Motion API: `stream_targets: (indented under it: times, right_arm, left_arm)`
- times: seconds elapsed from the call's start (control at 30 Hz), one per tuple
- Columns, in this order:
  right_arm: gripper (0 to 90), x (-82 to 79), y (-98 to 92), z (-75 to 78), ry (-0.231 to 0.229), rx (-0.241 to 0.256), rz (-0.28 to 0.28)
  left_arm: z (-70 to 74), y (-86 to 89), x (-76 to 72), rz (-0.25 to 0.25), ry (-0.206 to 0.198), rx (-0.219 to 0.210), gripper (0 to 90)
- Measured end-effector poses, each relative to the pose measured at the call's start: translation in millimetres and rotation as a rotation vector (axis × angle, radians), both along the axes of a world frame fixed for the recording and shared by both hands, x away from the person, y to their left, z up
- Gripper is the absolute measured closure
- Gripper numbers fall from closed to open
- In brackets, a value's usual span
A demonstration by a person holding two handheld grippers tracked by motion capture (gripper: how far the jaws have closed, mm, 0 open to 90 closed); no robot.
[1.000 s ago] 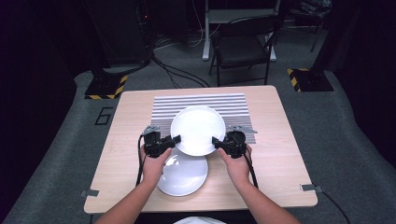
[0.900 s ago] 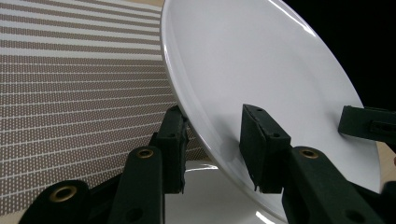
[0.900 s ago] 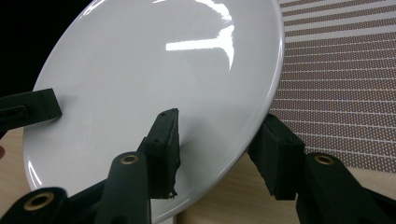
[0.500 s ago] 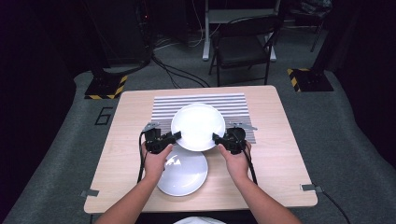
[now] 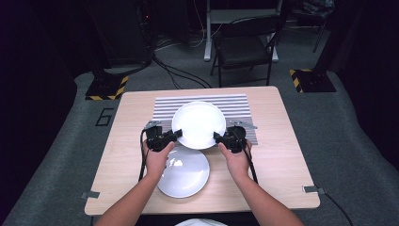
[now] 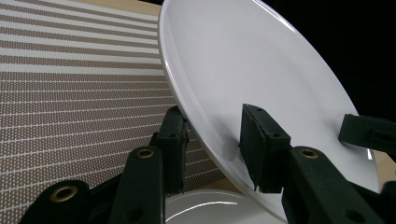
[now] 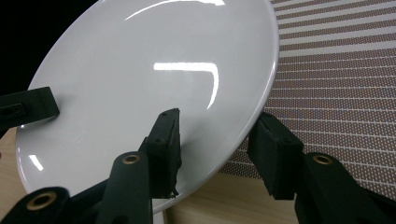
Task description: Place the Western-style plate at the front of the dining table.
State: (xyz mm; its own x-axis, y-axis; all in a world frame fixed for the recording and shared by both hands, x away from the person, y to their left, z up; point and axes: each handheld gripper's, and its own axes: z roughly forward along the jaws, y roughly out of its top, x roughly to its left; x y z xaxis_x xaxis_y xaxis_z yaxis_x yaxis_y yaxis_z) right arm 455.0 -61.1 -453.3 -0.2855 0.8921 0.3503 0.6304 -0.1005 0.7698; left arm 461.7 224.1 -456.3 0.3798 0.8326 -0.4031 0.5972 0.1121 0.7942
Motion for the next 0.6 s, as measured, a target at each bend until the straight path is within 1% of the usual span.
stream_targets:
  times: [0.2, 0.27, 0.3, 0.4, 0.43, 0.47, 0.53, 0.57, 0.6]
  right_arm:
    - [55.1, 2.2, 0.3, 0.7, -0.009, 0.000, -0.006]
    - [55.2, 2.7, 0.2, 0.6, -0.010, 0.000, -0.007]
    - [55.3, 3.7, 0.1, 0.6, -0.007, 0.006, -0.008]
    - [55.3, 5.5, 0.6, 0.6, -0.012, 0.003, -0.012]
    - [55.2, 5.9, 0.8, 0.7, -0.011, 0.003, -0.011]
    - [55.2, 6.4, 1.2, 1.0, -0.008, 0.004, -0.013]
    - [55.2, 7.4, 1.1, 1.0, -0.011, 0.003, -0.014]
    - [55.2, 8.8, 0.6, 1.4, -0.011, 0.004, -0.014]
    - [55.2, 9.2, 0.6, 1.5, -0.013, 0.005, -0.017]
  left_arm:
    - [-2.9, 0.2, 4.0, 0.006, 0.011, -0.028, 61.8]
    - [-3.0, 0.2, 4.4, 0.006, 0.011, -0.028, 61.8]
    - [-3.3, -0.3, 5.5, 0.012, 0.008, -0.035, 61.9]
    - [-3.8, 0.3, 7.0, 0.010, 0.010, -0.036, 61.8]
    - [-3.8, 0.5, 8.5, 0.011, 0.016, -0.033, 61.7]
    - [-3.5, -0.3, 9.5, 0.018, 0.015, -0.041, 61.7]
    - [-3.3, -0.8, 10.2, 0.020, 0.015, -0.042, 61.8]
    - [-1.8, -0.5, 11.9, 0.012, 0.012, -0.029, 61.8]
    - [-1.0, -1.1, 12.5, 0.014, 0.012, -0.027, 61.8]
